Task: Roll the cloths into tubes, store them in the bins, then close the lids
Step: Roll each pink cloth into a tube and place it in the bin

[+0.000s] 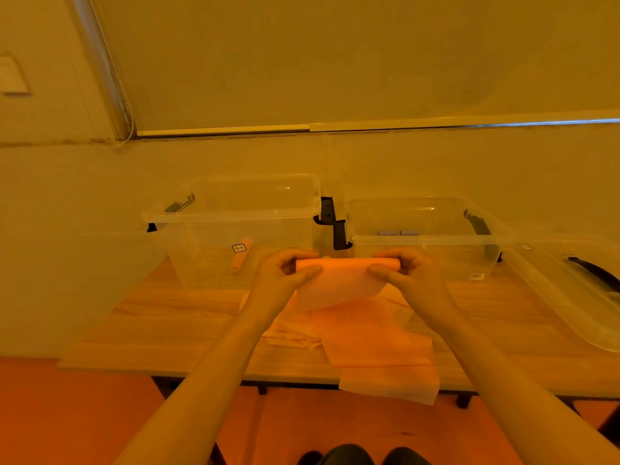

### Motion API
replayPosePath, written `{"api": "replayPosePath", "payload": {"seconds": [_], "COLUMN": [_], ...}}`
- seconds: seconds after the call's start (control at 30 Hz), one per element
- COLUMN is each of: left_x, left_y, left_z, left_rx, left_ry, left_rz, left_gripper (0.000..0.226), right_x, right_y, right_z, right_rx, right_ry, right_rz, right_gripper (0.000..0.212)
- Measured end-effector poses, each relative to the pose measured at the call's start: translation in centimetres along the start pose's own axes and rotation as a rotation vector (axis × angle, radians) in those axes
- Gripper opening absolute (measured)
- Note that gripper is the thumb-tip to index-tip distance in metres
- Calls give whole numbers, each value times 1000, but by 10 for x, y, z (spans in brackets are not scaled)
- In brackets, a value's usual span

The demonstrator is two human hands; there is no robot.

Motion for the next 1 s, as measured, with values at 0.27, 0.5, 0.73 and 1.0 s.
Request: {"api": "replayPosePath", "payload": {"seconds": [0.27,0.5,0.73,1.0], "left_x": [6,11,12,8], "left_y": [-2,-4,2,5], "left_z": [-4,-11,-5,1], "left_rx": [-50,-4,45,13], "left_ry": [19,4,65,-6], "left_rz": [47,50,82,48], "left_gripper": [20,22,22,30], "right_x": [-2,-3,-3,2], "right_y": [1,1,2,0], "right_z": [8,11,1,9], "right_rx": [-54,-88,25,11], "right_ry": [-93,-132,-15,47], "right_rz": [-12,-88,-24,20], "right_gripper": [29,37,35,27]}}
Point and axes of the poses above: each hand's wrist, its own y-axis away from the middle knuckle, its own x-axis out of the back of the hand, z = x × y, the point moved 7 cm from there along -y, towards the middle knuckle, and after that the axes turned 4 degrees about z, right-handed, at the moved point
